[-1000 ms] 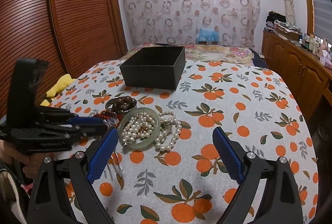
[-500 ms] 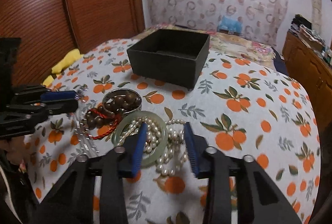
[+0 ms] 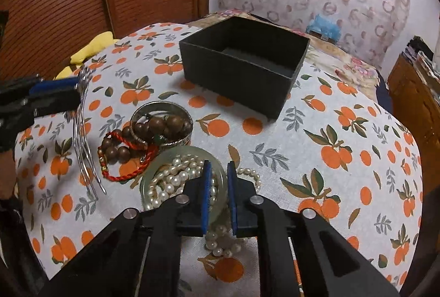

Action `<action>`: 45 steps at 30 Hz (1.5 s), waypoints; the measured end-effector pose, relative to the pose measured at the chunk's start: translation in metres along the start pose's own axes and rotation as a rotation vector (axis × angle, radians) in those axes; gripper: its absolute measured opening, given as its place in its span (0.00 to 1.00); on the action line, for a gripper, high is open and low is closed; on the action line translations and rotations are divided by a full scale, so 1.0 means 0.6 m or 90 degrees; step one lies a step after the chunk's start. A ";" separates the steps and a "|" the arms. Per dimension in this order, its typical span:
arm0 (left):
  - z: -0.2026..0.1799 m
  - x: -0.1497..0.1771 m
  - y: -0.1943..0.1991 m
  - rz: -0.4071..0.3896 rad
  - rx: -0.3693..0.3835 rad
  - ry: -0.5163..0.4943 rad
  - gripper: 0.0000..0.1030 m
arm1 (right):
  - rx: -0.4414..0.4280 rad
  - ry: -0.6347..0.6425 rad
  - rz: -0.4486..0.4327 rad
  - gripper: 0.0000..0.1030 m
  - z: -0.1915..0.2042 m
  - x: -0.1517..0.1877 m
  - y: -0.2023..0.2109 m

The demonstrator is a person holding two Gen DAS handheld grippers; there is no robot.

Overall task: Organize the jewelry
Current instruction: 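Lift the hairpin with the left tool while the right tool grasps the green jade bangle, then release the hairpin into the black box while the right tool drops the jade bangle in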

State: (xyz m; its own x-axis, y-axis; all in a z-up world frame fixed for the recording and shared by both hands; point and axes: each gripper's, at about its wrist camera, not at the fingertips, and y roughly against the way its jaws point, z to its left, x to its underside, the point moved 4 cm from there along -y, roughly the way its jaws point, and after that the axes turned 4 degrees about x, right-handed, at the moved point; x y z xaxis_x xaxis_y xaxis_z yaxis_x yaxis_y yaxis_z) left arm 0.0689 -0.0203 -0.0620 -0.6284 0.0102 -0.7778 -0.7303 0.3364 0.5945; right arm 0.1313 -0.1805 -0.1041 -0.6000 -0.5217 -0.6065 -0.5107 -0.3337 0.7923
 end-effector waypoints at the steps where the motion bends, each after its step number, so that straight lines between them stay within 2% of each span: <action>1: 0.001 -0.002 0.001 -0.001 -0.001 0.001 0.22 | -0.001 0.001 -0.001 0.09 0.000 0.002 0.001; 11: 0.014 -0.017 0.002 -0.011 -0.018 -0.003 0.22 | 0.021 -0.005 -0.071 0.08 -0.003 -0.005 0.050; 24: 0.030 -0.099 -0.020 -0.035 -0.037 -0.017 0.22 | 0.060 -0.037 -0.146 0.08 -0.059 -0.067 0.106; 34: 0.036 -0.174 -0.095 -0.028 -0.054 -0.026 0.22 | 0.102 -0.061 -0.156 0.08 -0.113 -0.113 0.098; 45: 0.034 -0.200 -0.186 0.016 -0.064 -0.026 0.22 | 0.113 -0.081 -0.162 0.09 -0.141 -0.144 0.083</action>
State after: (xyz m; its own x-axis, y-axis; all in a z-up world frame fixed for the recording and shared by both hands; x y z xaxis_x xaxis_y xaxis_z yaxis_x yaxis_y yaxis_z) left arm 0.2311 -0.0401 -0.0389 -0.6370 0.0569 -0.7688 -0.7390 0.2389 0.6299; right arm 0.2098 -0.2183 -0.0068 -0.5062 -0.3333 -0.7954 -0.7461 -0.2933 0.5977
